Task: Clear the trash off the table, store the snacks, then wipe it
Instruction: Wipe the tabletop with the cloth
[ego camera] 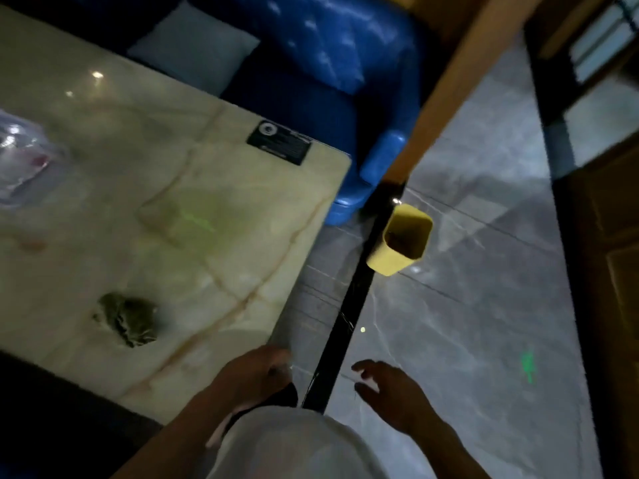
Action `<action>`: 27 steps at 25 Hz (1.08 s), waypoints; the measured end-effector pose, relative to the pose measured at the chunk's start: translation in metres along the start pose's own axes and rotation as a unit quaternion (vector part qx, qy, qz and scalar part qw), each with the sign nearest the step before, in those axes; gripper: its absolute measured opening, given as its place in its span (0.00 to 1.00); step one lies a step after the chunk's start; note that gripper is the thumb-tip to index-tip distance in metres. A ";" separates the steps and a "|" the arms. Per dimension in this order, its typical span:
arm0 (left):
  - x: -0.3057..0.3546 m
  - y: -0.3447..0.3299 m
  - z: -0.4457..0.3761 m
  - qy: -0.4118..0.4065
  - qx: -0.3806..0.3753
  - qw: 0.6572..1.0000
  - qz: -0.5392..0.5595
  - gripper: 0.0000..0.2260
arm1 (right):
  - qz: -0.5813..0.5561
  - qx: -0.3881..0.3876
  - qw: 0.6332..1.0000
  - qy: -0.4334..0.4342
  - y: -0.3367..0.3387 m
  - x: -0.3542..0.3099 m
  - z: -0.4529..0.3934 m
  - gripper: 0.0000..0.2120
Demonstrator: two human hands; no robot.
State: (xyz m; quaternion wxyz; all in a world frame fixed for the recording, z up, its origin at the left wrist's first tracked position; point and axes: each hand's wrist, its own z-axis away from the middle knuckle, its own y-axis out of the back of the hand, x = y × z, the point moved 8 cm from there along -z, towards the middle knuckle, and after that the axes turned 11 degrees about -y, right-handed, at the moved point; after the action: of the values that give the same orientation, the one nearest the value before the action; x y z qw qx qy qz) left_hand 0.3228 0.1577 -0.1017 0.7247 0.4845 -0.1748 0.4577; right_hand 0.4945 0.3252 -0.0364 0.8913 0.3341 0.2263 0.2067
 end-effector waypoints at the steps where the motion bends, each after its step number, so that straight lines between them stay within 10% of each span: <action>1: -0.003 0.009 0.003 0.014 0.023 1.000 0.011 0.10 | 0.021 -0.015 1.000 0.018 0.004 -0.017 -0.012 0.18; 16: -0.064 0.081 0.063 0.223 0.355 0.908 0.019 0.28 | 0.219 -0.117 0.930 0.272 0.027 -0.220 -0.155 0.19; 27: -0.074 0.076 0.056 0.456 0.421 0.784 -0.011 0.29 | 0.237 0.074 0.881 0.403 0.105 -0.280 -0.256 0.32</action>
State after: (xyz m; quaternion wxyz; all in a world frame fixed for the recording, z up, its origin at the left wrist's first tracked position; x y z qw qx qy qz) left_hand 0.2315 0.0811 -0.0852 0.4492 0.4778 0.3914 0.6455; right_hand 0.1061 0.3806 -0.0626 0.6204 0.3311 0.4944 0.5109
